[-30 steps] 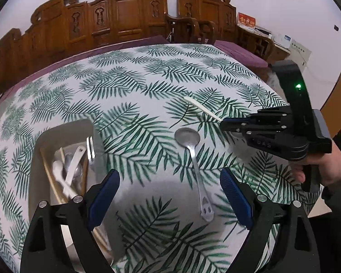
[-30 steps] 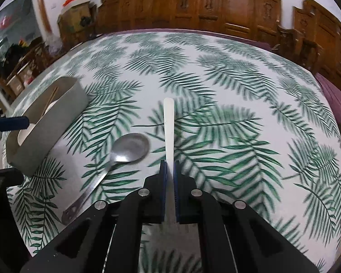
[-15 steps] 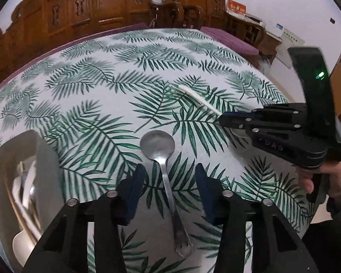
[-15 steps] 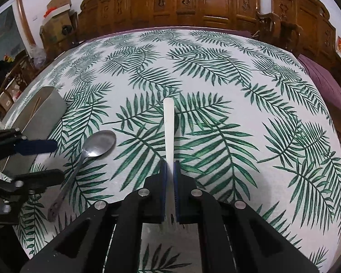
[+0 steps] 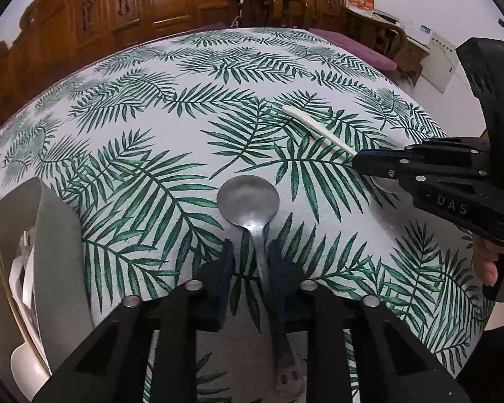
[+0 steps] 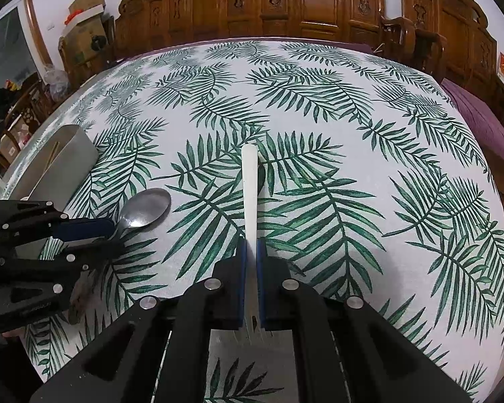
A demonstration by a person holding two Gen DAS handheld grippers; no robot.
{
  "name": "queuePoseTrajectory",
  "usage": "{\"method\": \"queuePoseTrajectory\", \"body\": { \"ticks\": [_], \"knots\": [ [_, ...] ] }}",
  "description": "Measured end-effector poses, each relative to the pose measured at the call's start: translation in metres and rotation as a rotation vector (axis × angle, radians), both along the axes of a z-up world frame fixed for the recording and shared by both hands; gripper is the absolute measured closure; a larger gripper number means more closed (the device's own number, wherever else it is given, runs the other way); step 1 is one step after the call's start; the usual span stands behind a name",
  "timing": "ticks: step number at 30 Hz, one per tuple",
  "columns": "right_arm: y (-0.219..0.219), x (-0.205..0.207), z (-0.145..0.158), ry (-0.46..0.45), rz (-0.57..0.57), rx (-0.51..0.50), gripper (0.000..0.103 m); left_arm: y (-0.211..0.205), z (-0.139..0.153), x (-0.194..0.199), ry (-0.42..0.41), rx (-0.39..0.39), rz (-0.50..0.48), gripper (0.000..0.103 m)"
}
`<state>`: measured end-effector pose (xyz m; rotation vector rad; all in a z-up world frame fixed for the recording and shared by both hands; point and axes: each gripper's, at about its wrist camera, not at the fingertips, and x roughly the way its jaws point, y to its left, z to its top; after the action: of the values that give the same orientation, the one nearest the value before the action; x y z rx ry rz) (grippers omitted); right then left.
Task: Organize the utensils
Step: 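Grasp the metal spoon by its handle with the left tool while the right tool holds the knife, then carry the metal spoon into the grey tray and open the left tool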
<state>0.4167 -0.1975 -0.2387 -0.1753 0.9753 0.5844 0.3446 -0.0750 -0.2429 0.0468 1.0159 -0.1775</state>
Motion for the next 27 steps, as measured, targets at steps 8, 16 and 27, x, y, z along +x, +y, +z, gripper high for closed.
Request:
{"method": "queuePoseTrajectory", "body": {
  "ticks": [8, 16, 27],
  "knots": [
    [0.002, -0.002, 0.001, -0.002, 0.011, 0.002, 0.096, 0.004, 0.0, -0.007, 0.007, -0.005, 0.0, 0.098],
    [0.006, -0.005, 0.001, 0.0, 0.015, 0.004, 0.096, 0.011, 0.009, -0.025, -0.008, -0.026, 0.009, 0.098],
    [0.01, -0.013, -0.005, 0.034, -0.004, 0.018, 0.096, 0.024, 0.046, -0.048, -0.072, -0.044, 0.023, 0.098]
  ]
}}
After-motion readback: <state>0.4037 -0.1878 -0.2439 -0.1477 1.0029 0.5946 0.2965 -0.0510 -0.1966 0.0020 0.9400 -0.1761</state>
